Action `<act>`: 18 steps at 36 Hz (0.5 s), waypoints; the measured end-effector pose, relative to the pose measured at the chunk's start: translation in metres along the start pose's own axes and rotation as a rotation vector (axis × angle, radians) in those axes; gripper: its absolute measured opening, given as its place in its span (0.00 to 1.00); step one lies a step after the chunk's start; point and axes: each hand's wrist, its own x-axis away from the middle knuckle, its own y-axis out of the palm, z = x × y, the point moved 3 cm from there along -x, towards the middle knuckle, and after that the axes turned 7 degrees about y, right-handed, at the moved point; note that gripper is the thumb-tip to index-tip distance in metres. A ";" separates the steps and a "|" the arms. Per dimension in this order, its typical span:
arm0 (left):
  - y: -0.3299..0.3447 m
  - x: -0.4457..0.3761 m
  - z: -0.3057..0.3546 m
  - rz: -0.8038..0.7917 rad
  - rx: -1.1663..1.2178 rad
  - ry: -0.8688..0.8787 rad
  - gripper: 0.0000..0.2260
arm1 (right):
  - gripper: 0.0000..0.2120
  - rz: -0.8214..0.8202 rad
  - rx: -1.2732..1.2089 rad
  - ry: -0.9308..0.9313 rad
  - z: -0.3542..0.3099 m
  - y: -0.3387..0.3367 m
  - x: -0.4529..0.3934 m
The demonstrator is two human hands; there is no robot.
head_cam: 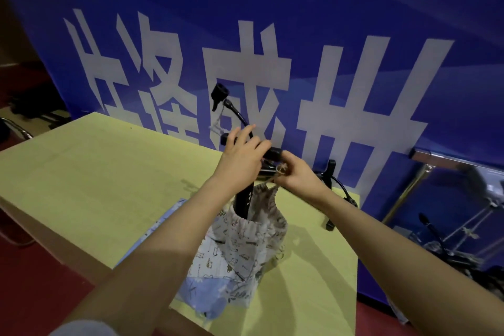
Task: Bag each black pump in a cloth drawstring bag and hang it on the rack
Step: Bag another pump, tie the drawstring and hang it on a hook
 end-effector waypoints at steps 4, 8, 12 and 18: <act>-0.003 0.001 -0.001 0.009 0.021 0.004 0.15 | 0.12 0.177 0.560 0.070 0.006 -0.005 -0.004; 0.001 0.007 0.001 0.111 0.038 0.056 0.17 | 0.08 0.194 0.627 0.032 0.012 -0.004 -0.008; 0.003 0.009 0.002 0.174 0.051 0.067 0.20 | 0.07 0.214 0.407 0.089 0.009 -0.011 -0.009; 0.000 0.010 0.005 0.181 0.059 0.097 0.23 | 0.08 0.190 -0.164 0.230 0.005 -0.014 -0.003</act>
